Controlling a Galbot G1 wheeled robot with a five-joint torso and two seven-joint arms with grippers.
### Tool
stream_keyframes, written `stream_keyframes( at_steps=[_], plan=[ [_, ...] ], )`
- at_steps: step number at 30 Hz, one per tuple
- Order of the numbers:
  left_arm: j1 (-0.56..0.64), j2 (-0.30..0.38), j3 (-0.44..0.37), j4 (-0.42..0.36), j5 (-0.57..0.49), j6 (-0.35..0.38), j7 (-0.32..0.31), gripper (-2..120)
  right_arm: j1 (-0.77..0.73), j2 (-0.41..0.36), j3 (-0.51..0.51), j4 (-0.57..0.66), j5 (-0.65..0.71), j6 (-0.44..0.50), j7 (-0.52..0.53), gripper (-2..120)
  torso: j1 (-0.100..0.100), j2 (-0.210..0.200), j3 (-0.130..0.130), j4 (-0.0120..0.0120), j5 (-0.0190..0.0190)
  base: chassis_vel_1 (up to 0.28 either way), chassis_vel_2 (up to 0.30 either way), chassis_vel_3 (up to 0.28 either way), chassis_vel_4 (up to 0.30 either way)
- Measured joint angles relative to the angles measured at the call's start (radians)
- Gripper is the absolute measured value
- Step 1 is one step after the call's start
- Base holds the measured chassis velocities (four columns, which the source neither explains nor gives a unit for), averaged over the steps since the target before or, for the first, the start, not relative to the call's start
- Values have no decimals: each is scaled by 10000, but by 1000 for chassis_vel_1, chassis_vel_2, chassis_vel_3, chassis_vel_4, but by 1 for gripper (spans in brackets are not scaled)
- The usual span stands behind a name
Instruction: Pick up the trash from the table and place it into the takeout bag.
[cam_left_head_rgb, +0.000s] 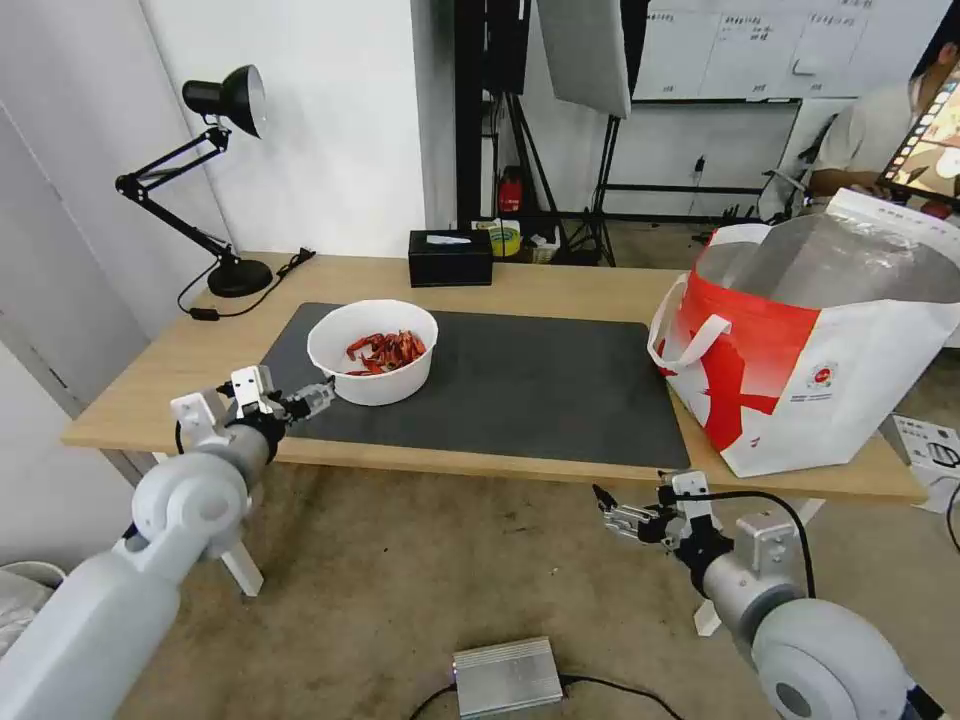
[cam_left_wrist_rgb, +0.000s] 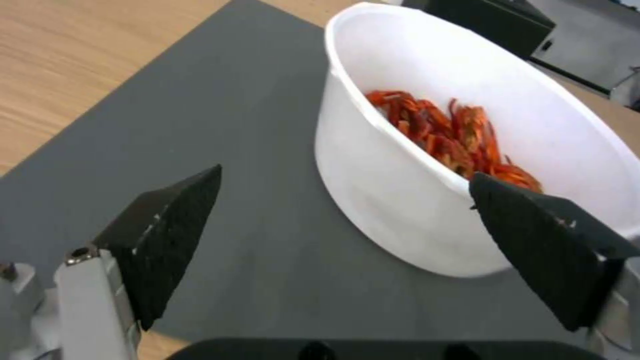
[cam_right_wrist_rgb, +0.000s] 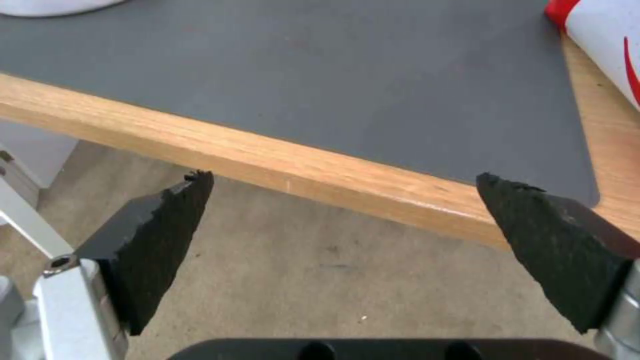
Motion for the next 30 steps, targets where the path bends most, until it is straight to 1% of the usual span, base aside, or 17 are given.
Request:
stream_keyframes(
  at_steps=[4, 13, 19, 30],
  plan=[
    [-358, 72, 59, 327, -213, 0, -14, 100, 0, 0, 0, 0, 0, 0, 0, 100, 1, -1, 0, 0, 1, 0, 0, 0, 0],
    [-712, 118, 157, 597, -367, -7, 75, 100, 0, 0, 0, -1, 0, 0, 0, 100, 0, 0, 0, 0, 1, 0, 0, 0, 0],
    [-1178, 63, 517, 747, -370, -51, 295, 100, 0, 0, 0, -1, 0, 0, -1, 100, -1, 0, 0, 0, 1, 0, 0, 0, 0],
    [-1549, -106, 885, 1170, -292, -65, 316, 100, 0, 0, 0, 0, 0, -1, -1, 100, -1, 0, -1, -1, 1, 0, 0, 0, 0]
  ],
)
